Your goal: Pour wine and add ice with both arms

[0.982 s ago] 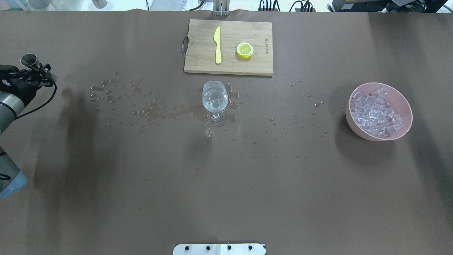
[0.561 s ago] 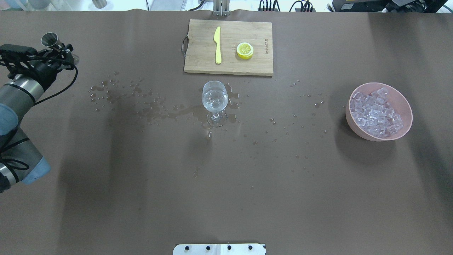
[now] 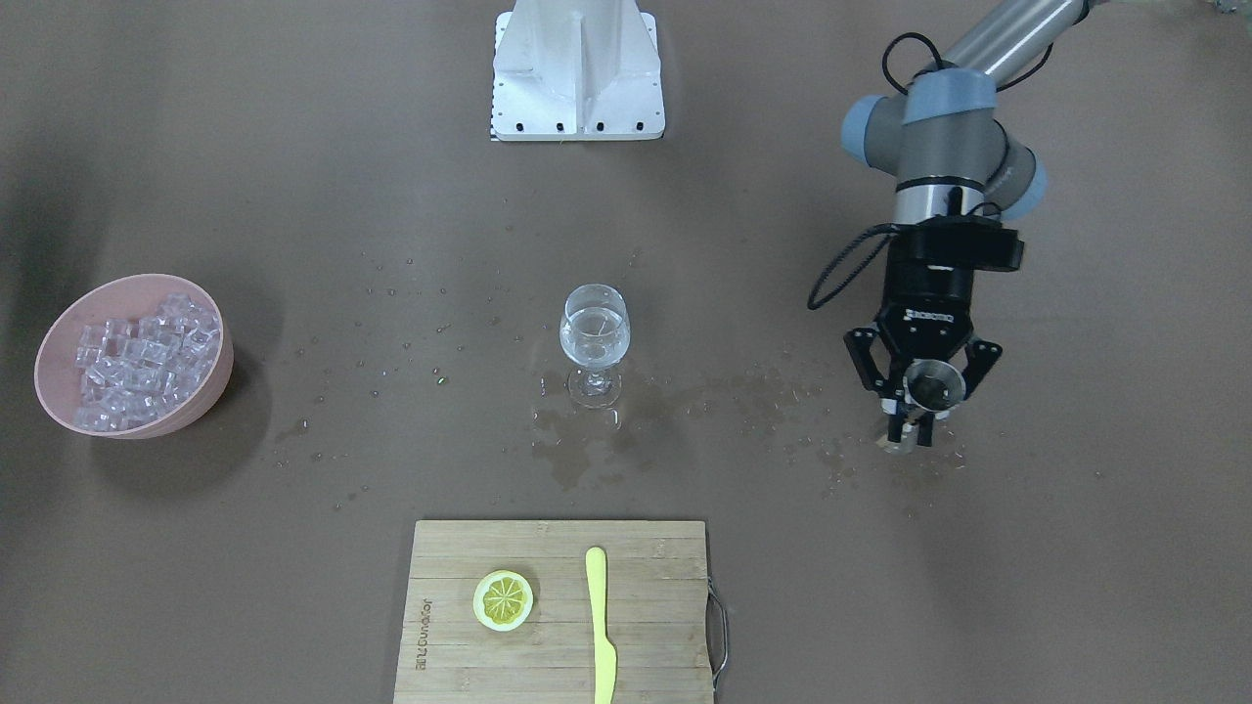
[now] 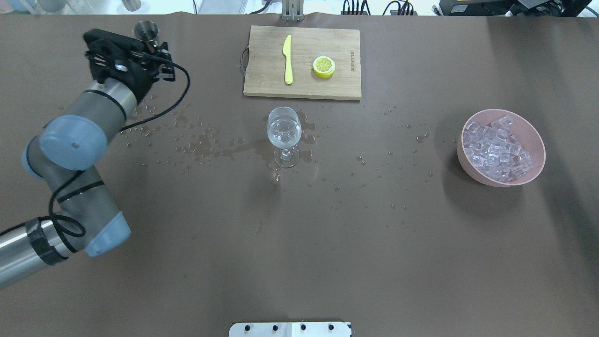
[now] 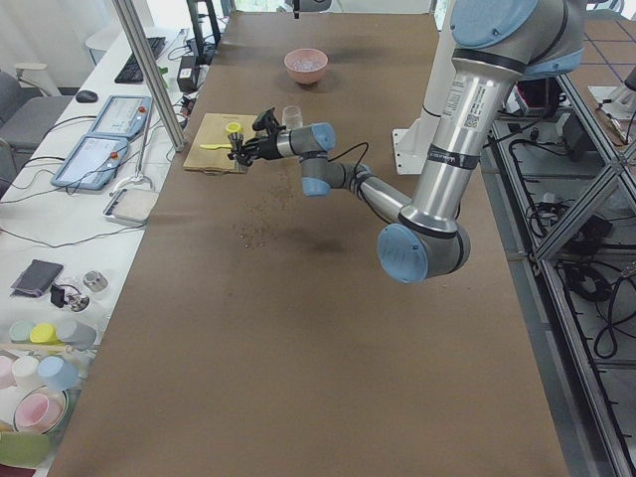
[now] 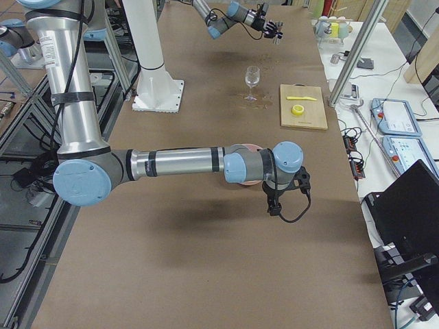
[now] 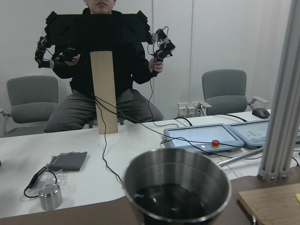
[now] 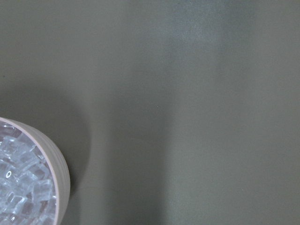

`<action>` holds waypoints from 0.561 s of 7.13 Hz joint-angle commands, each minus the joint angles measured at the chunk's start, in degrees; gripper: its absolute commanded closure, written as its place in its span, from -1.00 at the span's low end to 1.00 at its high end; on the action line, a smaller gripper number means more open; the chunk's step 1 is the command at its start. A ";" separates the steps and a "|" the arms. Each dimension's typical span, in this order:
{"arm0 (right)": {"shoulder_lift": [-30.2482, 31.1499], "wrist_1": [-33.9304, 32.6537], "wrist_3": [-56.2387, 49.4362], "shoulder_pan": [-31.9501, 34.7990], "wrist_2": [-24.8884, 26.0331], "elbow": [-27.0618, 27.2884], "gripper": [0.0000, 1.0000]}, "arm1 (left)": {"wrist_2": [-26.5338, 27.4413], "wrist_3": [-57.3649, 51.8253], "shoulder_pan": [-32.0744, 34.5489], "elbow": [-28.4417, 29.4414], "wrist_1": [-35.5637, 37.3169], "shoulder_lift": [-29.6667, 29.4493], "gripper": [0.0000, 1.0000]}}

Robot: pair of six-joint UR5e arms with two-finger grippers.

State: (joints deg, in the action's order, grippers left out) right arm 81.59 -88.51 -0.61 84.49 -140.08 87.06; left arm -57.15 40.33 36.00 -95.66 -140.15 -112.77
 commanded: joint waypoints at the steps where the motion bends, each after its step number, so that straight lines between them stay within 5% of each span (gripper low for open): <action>1: -0.29 -0.17 0.17 -0.55 -0.02 -0.66 -1.00 | 10.71 -3.42 -10.21 -3.13 15.30 -8.31 1.00; 4: -0.46 0.01 0.17 -0.90 -0.11 -1.54 -1.00 | 11.27 -23.59 -12.27 -3.13 16.31 -10.36 1.00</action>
State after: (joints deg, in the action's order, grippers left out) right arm 81.16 -88.52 -0.44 83.70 -140.16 85.69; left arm -46.12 24.01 24.42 -98.80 -124.32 -122.20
